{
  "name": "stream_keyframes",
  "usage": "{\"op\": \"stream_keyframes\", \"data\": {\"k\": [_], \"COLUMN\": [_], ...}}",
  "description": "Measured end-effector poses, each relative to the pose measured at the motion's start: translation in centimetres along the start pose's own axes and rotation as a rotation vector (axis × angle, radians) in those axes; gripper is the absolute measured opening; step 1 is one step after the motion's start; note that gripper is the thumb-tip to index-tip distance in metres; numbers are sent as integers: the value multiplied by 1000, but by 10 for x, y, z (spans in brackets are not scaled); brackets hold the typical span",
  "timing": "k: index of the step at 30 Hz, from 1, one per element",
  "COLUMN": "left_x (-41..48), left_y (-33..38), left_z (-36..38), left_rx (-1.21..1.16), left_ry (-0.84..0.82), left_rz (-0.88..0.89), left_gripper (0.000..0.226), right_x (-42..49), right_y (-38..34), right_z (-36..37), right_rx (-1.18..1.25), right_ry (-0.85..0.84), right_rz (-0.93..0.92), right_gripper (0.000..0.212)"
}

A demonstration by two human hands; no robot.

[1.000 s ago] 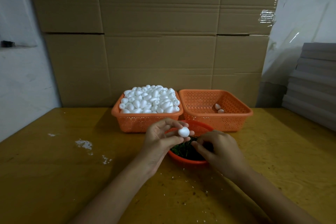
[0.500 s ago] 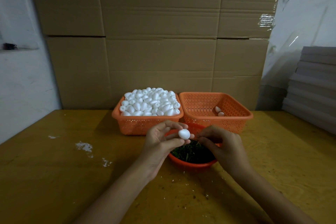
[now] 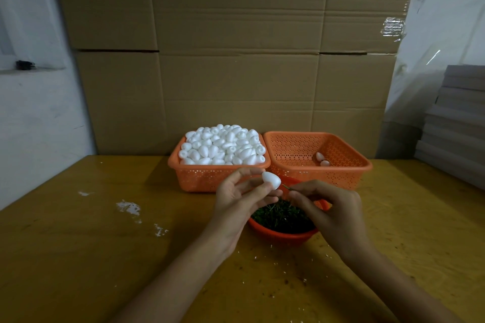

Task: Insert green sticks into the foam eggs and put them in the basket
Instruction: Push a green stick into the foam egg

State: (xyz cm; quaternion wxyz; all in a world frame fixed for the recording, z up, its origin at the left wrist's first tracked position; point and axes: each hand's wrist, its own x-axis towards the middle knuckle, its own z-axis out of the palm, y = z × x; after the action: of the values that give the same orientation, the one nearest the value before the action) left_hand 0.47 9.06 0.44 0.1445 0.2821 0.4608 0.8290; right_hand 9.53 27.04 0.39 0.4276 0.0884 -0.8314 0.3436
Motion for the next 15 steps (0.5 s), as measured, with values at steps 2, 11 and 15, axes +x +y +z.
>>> {"op": "stream_keyframes", "data": {"k": [2,11,15], "left_x": [1,1,0], "left_y": [-1,-2,-2], "left_z": [-1,-1,0], "left_rx": [-8,26,112], "left_ry": [6,-2,-1], "left_rz": [-2,11,47], "left_gripper": [33,31,37], "right_x": [0,-1,-2], "right_y": [-1,-4,-1], "right_z": [0,-1,1], "right_rx": [-35,-85,-80], "right_ry": [4,-23,-22], "right_rz": [-20,-72,-67], "right_gripper": [15,17,15]}}
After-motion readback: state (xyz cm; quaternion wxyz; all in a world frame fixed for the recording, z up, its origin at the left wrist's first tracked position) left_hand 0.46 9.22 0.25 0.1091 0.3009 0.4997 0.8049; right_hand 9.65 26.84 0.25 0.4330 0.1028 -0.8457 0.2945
